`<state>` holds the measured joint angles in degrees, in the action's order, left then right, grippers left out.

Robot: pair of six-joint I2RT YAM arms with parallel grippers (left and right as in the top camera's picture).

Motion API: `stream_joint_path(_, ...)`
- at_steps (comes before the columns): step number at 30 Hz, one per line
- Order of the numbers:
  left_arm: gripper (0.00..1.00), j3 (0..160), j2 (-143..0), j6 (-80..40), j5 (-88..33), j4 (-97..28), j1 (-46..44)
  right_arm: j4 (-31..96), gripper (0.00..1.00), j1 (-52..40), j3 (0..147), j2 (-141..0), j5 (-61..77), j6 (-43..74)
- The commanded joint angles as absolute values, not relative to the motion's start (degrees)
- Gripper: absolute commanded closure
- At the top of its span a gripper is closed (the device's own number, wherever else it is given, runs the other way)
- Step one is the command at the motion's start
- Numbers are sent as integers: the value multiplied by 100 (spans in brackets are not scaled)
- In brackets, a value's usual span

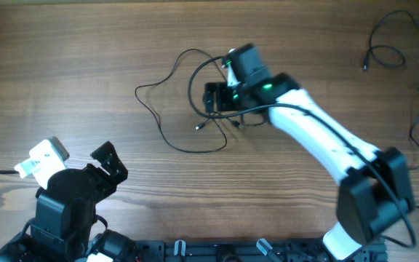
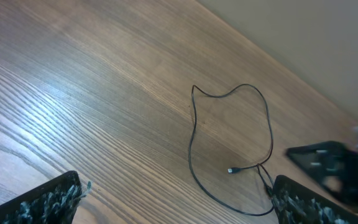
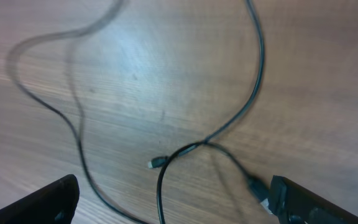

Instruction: Untangle cables

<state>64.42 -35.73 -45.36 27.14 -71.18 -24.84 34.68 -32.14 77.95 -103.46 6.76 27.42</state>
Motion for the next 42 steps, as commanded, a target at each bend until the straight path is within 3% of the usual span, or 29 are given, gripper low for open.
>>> stream_joint_path(1,0,6429,-3568,-4589,2703,-7107,-2458,3400,0,-3468,7841,-10923,-217,3826)
stream_joint_path(9,0,6429,-3568,-4587,2703,-7109,-2458,2965,4,-3778,7841,-11493,-154,4397)
stream_joint_path(14,0,6429,-3568,-4589,2703,-7109,-2458,2899,27,-3859,7832,-11719,-220,4987)
stream_joint_path(22,0,6429,-3568,-4589,2703,-7107,-2458,2808,33,-4014,7832,-12070,-528,5256)
stream_joint_path(24,0,6429,-3568,-4589,2703,-7107,-2458,2788,38,-4025,7832,-12167,-541,5286)
stream_joint_path(30,0,6429,-3568,-4587,2703,-7107,-2458,2764,69,-4040,7832,-12492,-681,5404)
stream_joint_path(38,0,6429,-3568,-4587,2703,-7107,-2458,2766,91,-4056,7830,-12532,-816,4971)
stream_joint_path(42,0,6429,-3568,-4589,2703,-7109,-2458,2759,95,-4053,7841,-12510,-751,4574)
